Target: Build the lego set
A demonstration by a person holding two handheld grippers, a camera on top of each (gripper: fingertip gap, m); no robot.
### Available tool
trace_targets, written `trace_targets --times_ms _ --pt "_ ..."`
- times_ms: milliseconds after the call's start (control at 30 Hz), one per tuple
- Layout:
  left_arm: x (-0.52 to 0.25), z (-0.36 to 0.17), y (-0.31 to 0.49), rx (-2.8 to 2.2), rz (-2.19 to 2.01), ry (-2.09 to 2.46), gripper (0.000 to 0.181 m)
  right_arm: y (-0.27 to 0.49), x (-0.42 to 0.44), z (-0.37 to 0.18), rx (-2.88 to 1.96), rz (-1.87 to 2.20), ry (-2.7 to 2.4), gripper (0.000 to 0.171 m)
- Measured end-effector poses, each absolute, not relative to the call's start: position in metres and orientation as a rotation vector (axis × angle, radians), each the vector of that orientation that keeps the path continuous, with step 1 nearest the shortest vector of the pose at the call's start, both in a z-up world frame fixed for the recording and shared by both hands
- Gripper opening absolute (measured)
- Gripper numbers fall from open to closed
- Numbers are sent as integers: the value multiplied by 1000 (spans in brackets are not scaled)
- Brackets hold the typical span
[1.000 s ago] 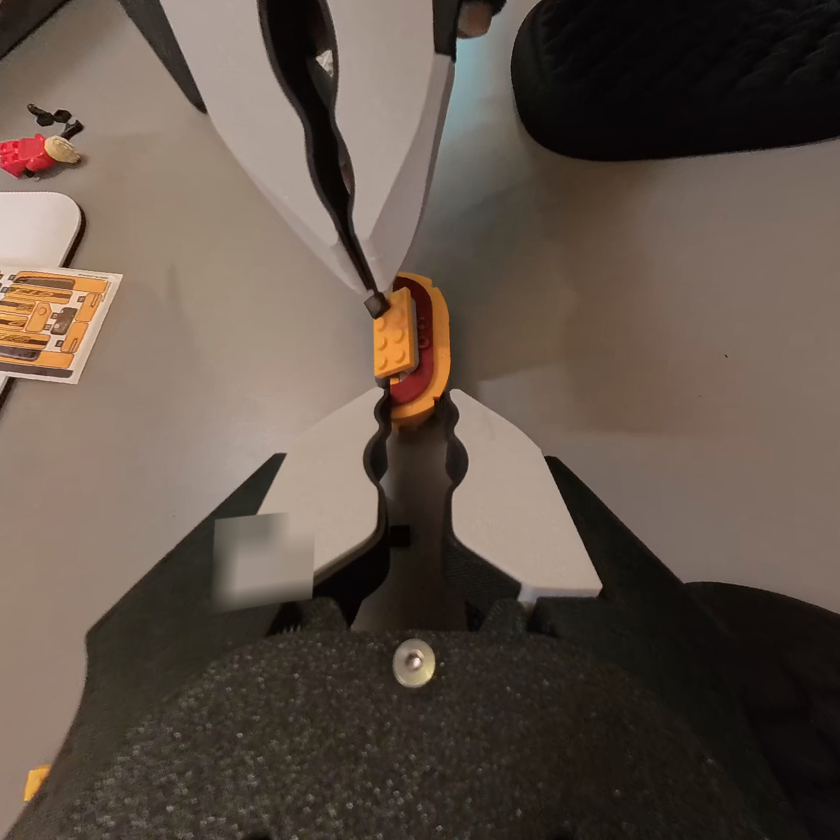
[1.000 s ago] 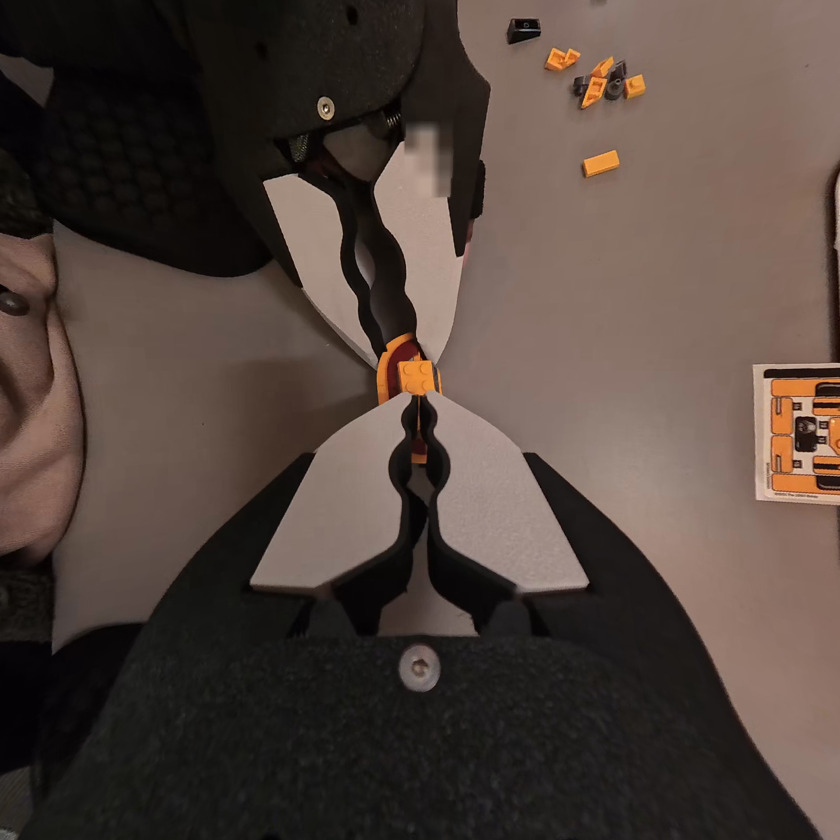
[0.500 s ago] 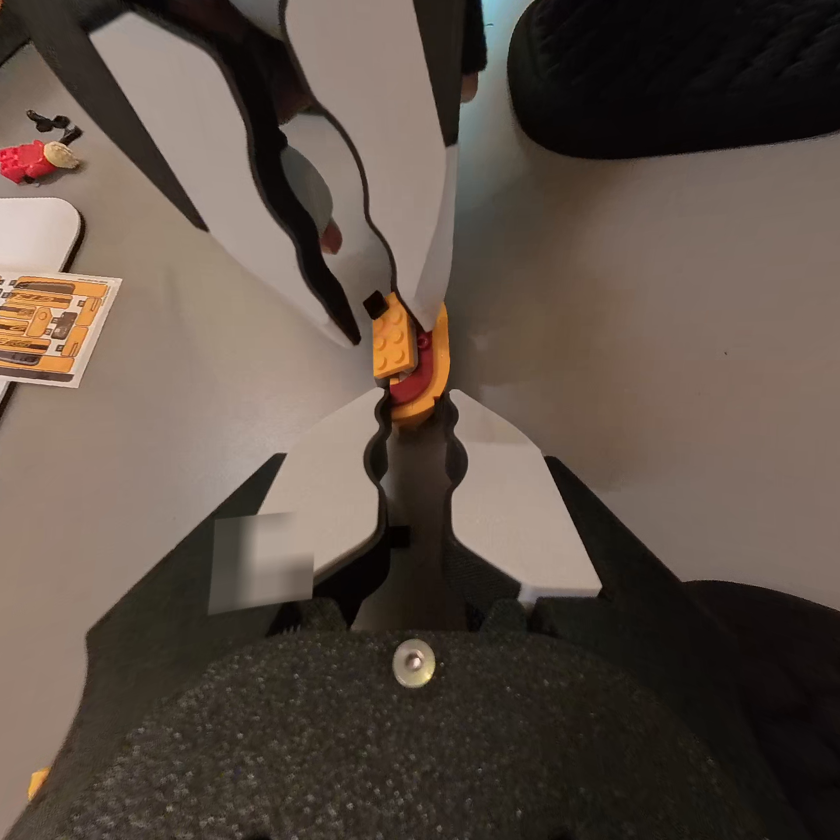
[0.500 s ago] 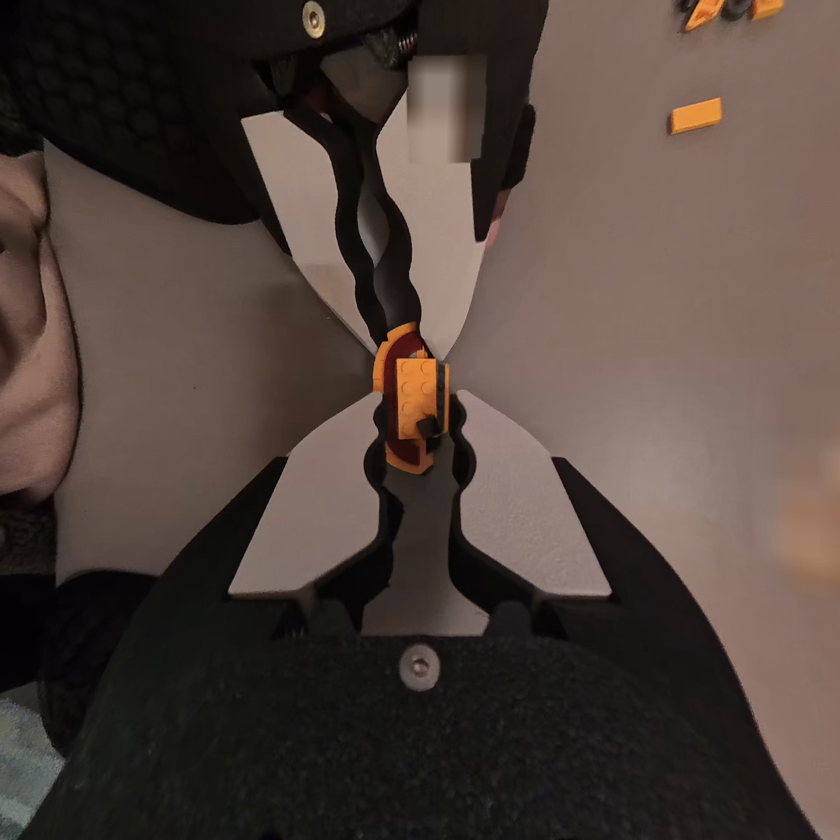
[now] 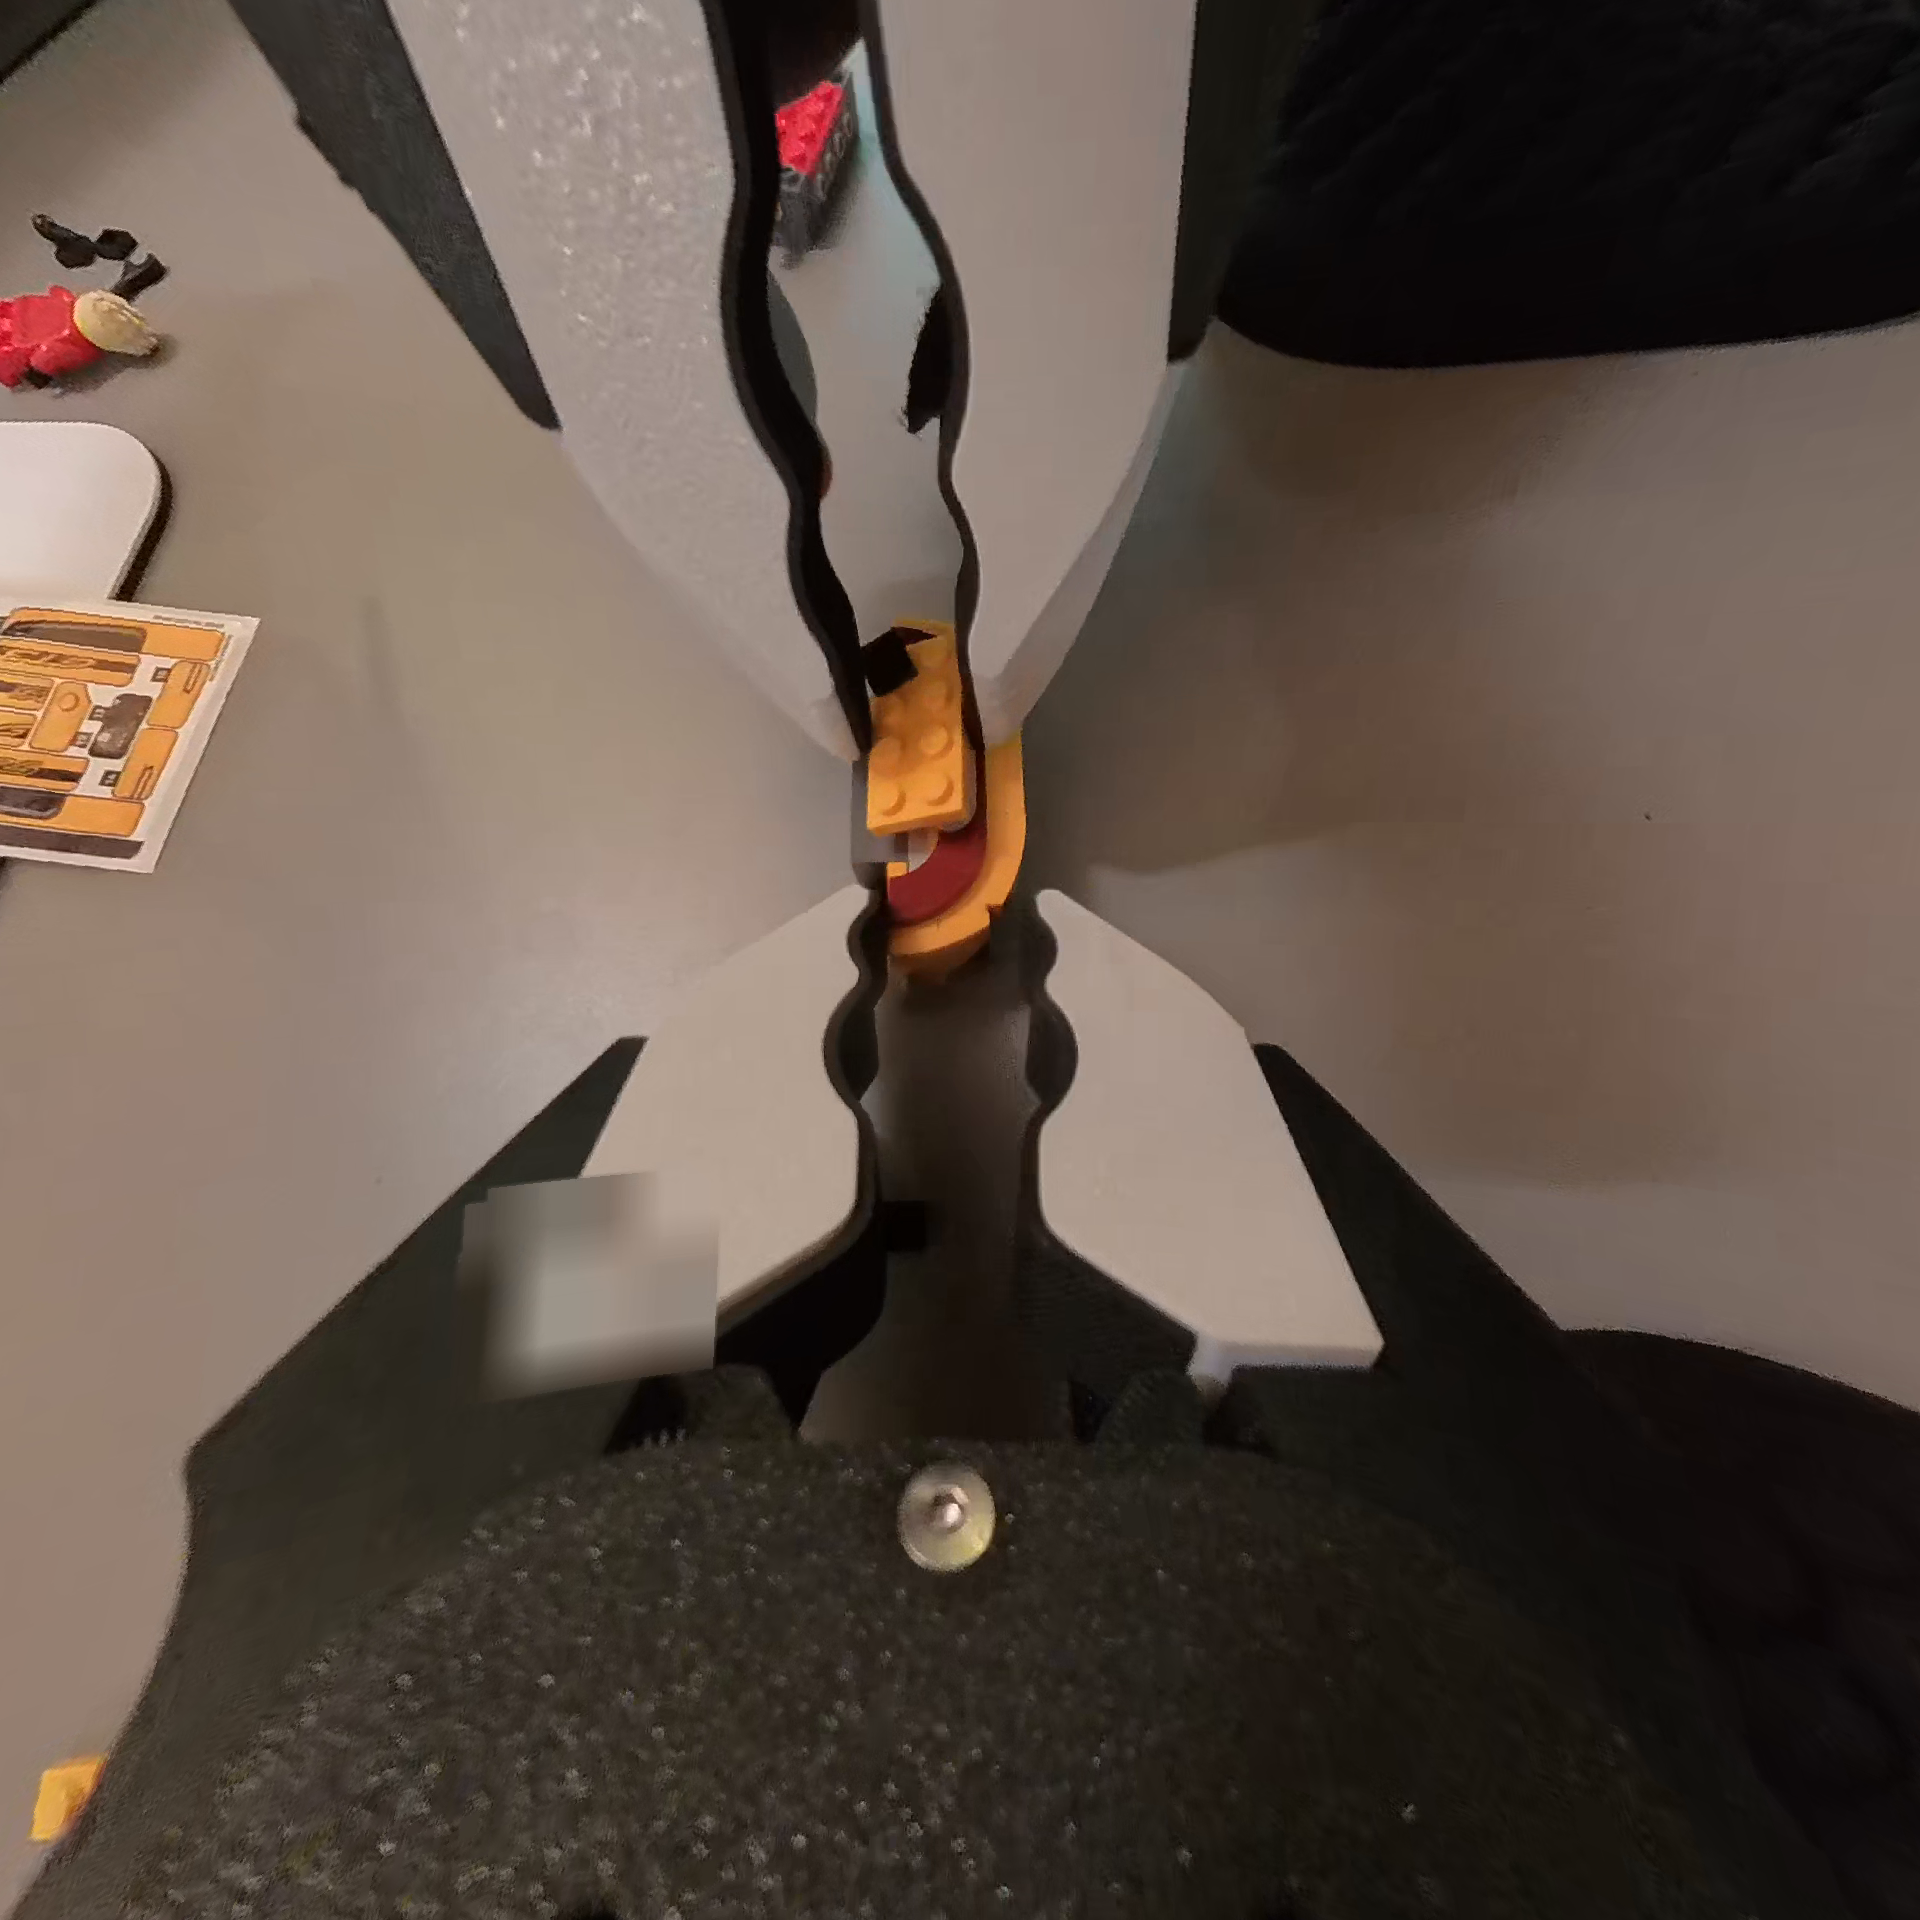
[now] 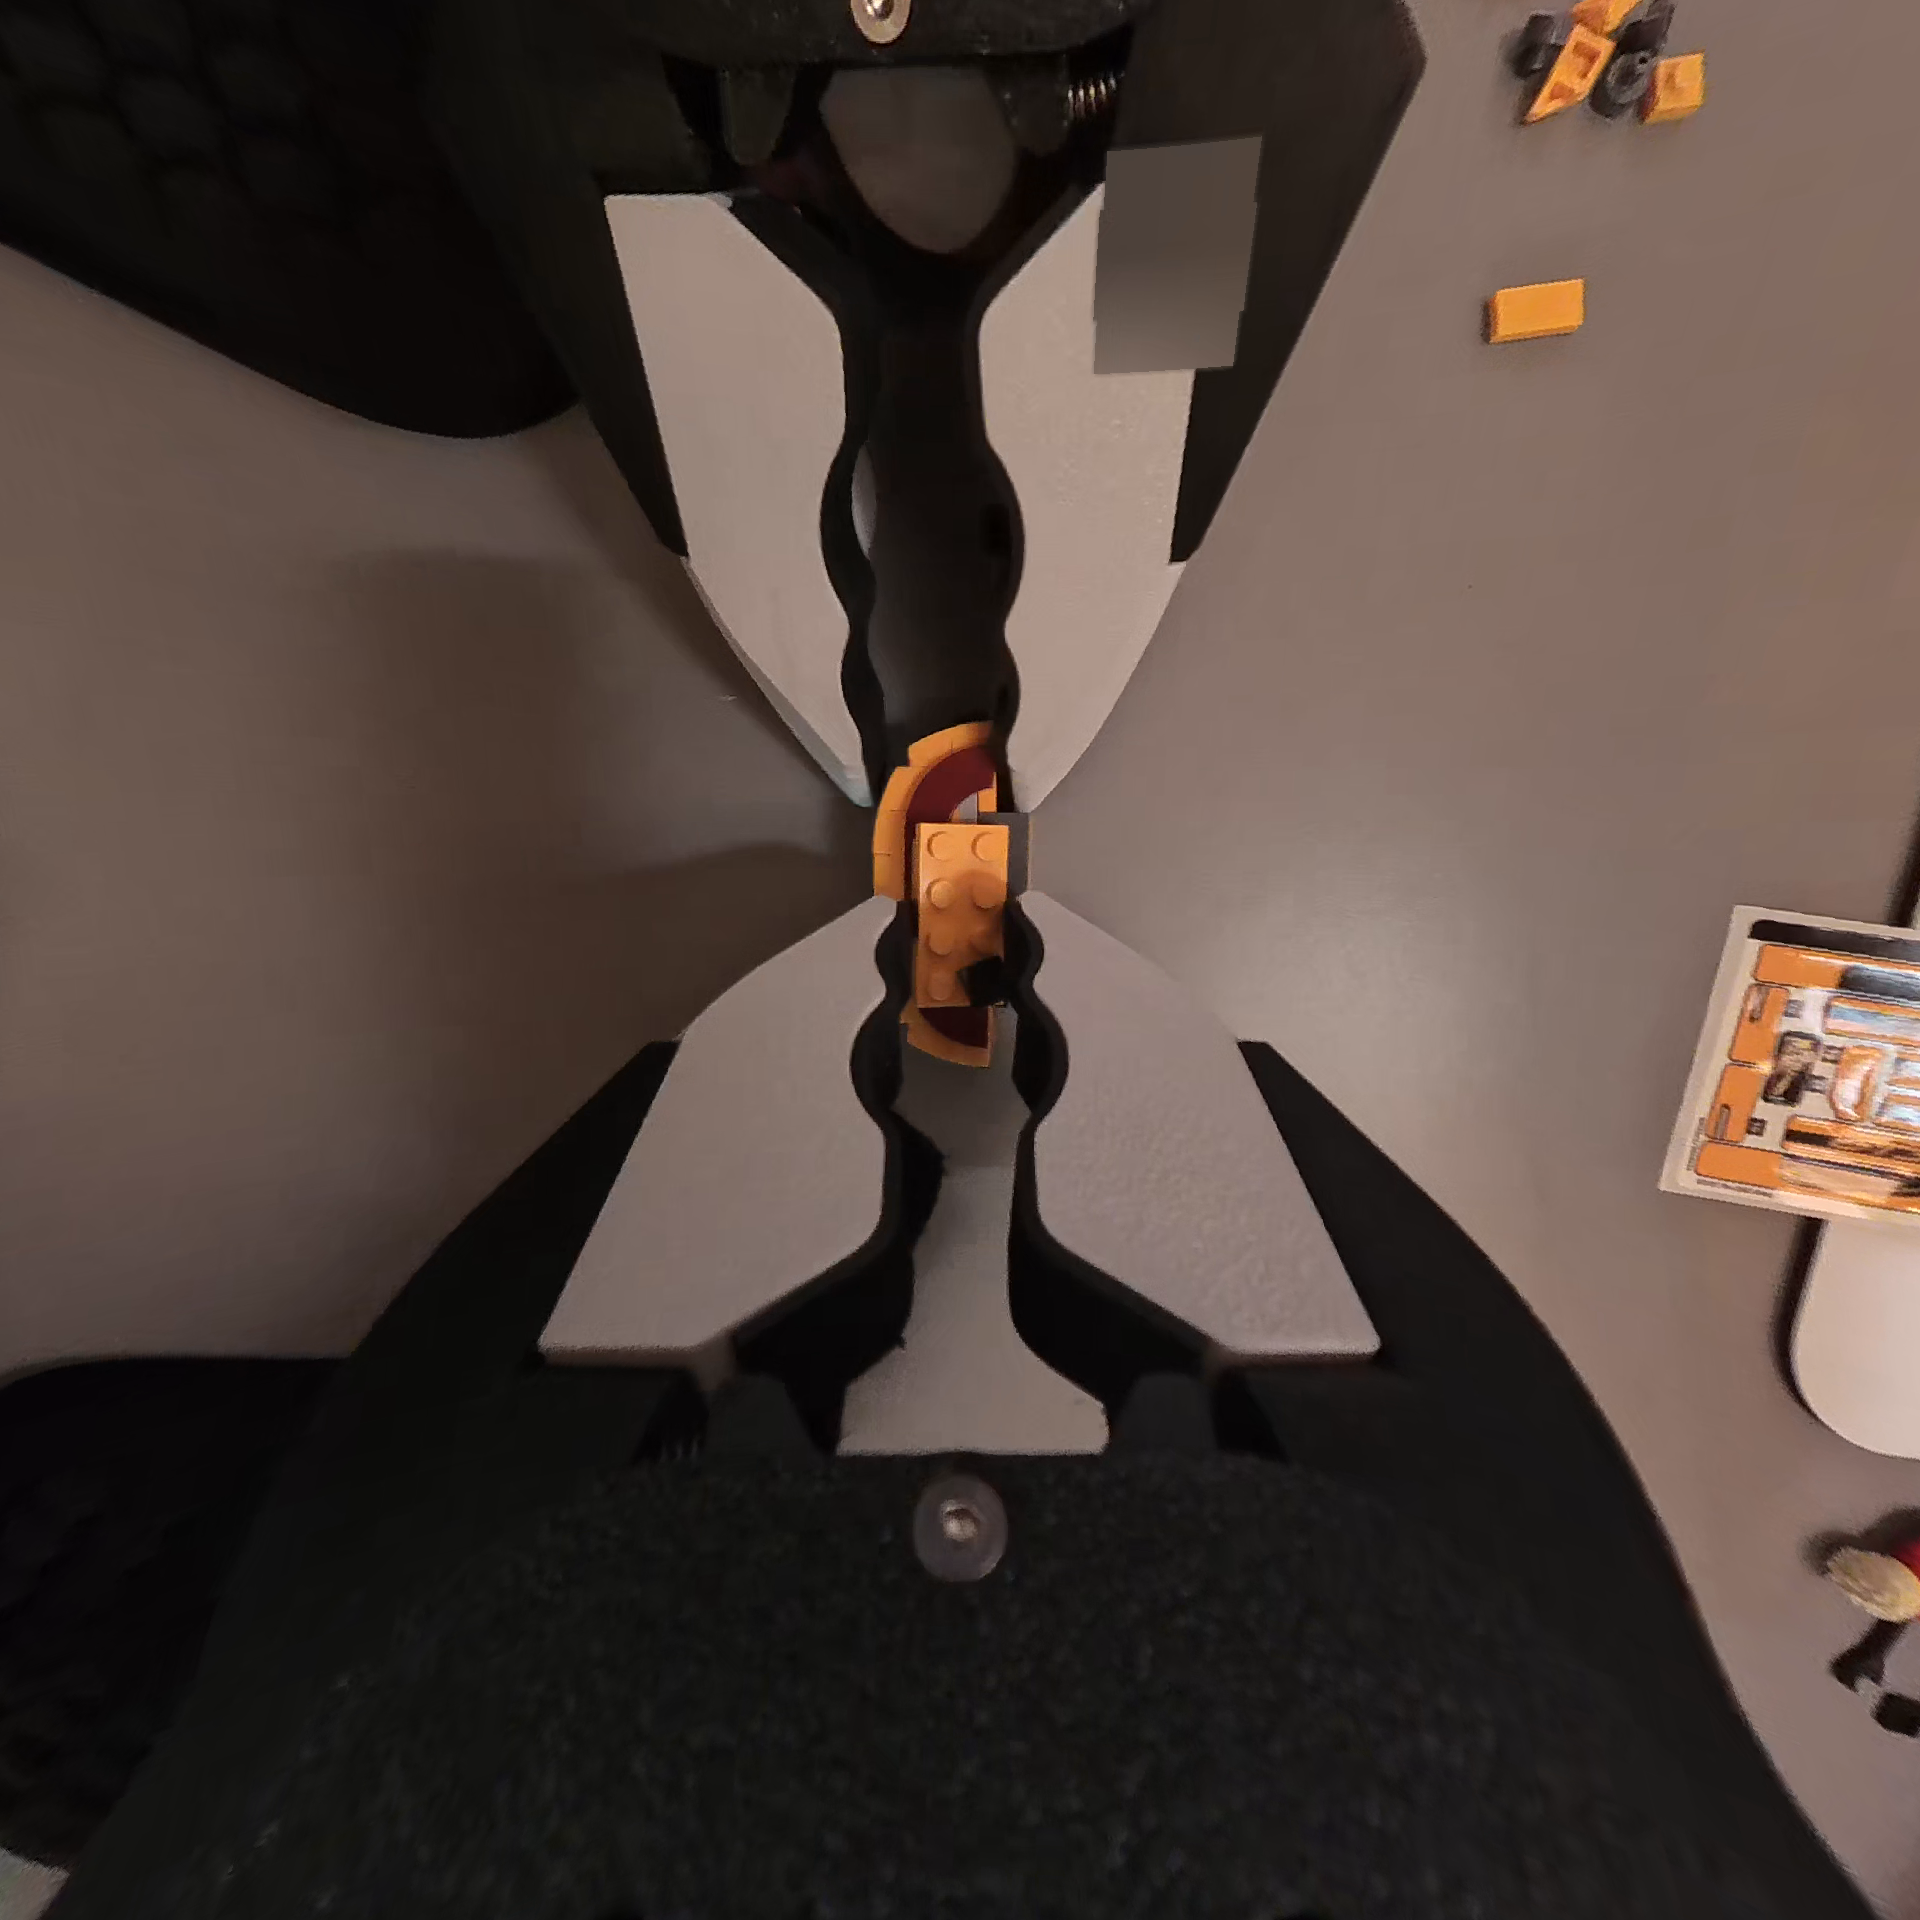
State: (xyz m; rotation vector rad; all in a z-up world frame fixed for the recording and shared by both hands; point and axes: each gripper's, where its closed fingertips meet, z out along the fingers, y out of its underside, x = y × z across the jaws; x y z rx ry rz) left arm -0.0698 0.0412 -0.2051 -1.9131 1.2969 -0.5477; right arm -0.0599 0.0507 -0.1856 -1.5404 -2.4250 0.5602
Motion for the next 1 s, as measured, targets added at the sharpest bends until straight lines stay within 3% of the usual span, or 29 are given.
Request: trace_targets --times_ms 133,267,467,1000 --pt "-68 -204 42 -1917 -557 1283 43 50 -59 -185 -1513 492 -2420 16" --pt "-64 -204 47 -1920 -551 1279 50 50 -58 -185 -1511 460 -2416 16" --pt "-60 -208 49 -1925 -523 1305 31 50 -57 -187 -1505 434 -2409 17" --pt "-62 -196 53 -1899 -555 1210 30 53 -60 -177 -1454 417 -2353 17"
